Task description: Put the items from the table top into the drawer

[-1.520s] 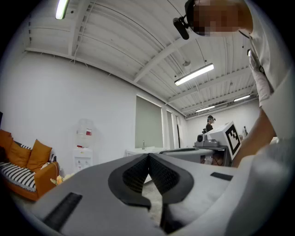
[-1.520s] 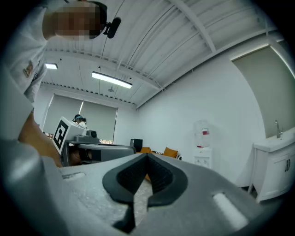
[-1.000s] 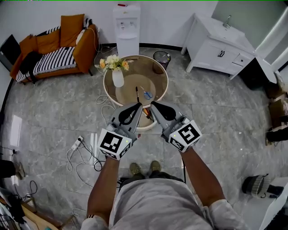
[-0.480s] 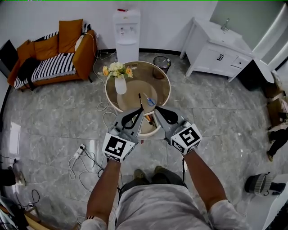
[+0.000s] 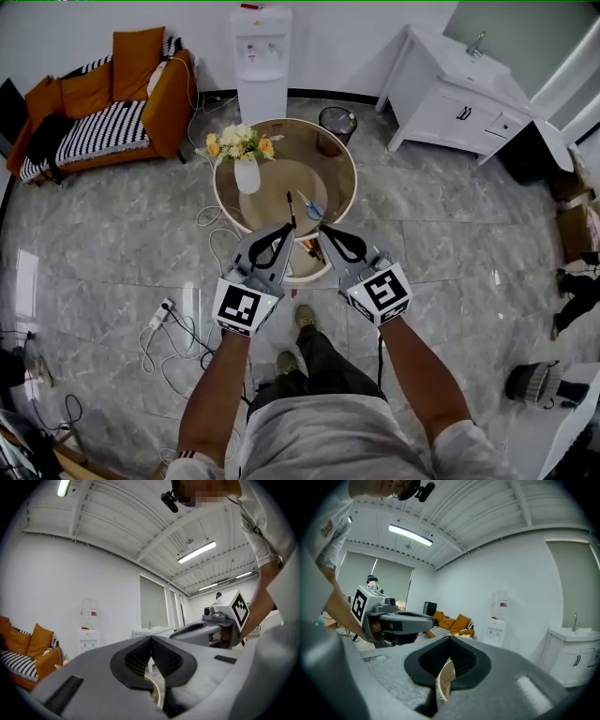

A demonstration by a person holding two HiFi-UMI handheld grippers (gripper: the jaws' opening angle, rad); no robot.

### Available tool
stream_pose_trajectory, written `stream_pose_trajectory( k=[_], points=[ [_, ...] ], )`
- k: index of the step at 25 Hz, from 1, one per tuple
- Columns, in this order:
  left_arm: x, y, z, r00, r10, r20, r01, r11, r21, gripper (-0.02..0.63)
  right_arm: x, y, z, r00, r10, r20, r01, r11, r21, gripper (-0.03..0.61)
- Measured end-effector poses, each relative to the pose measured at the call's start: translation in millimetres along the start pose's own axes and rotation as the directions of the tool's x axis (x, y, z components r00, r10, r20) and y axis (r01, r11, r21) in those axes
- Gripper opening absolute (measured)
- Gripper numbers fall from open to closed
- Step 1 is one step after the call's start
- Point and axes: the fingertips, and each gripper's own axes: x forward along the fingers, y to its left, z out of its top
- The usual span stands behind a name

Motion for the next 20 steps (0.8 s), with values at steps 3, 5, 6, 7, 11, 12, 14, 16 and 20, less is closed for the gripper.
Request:
stream_pose_trajectory(
  k=[3, 5, 6, 7, 11, 12, 14, 16, 20],
  points=[
    [15, 14, -17, 1.0, 0.008, -0.015, -0.008, 1.0, 0.019, 0.0, 17, -17, -16, 1.0, -0.014, -0.014, 0.014, 1.0, 0.002, 0.002],
    [26, 24, -29, 1.0, 0.01, -0.024, -0.009, 1.0, 0.028, 0.0, 30, -28, -28, 0.999, -0.023, -0.031, 0.023, 1.0, -0.001, 0.002],
    [32, 29, -34, 0.999, 0.012, -0.03, -0.011, 0.999, 0.03, 0.0, 36, -34, -35, 0.999, -0.026, -0.043, 0.026, 1.0, -0.005, 0.002],
    [38, 33, -39, 0.999, 0.015, -0.038, -0.014, 0.999, 0.028, 0.0, 41, -40, -43, 0.998, -0.029, -0.056, 0.028, 1.0, -0.01, 0.002],
    [65, 46, -59, 0.998, 0.023, -0.064, -0.022, 1.0, 0.016, 0.0, 58, -64, -71, 0.995, -0.026, -0.096, 0.025, 1.0, -0.013, 0.002],
    [71, 50, -65, 0.997, 0.026, -0.067, -0.025, 1.0, 0.015, 0.0, 63, -70, -78, 0.994, -0.027, -0.104, 0.026, 1.0, -0.01, 0.002],
    [81, 58, -77, 0.996, 0.036, -0.077, -0.035, 0.999, 0.009, 0.0, 71, -81, -93, 0.992, -0.031, -0.122, 0.031, 1.0, -0.004, 0.002],
    [91, 66, -89, 0.995, 0.045, -0.09, -0.045, 0.999, 0.002, 0.0, 79, -90, -107, 0.99, -0.032, -0.136, 0.033, 0.999, 0.003, 0.002],
    [110, 76, -115, 0.992, 0.047, -0.119, -0.047, 0.999, 0.008, 0.0, 93, -105, -138, 0.985, -0.021, -0.172, 0.025, 1.0, 0.019, 0.011]
  ],
)
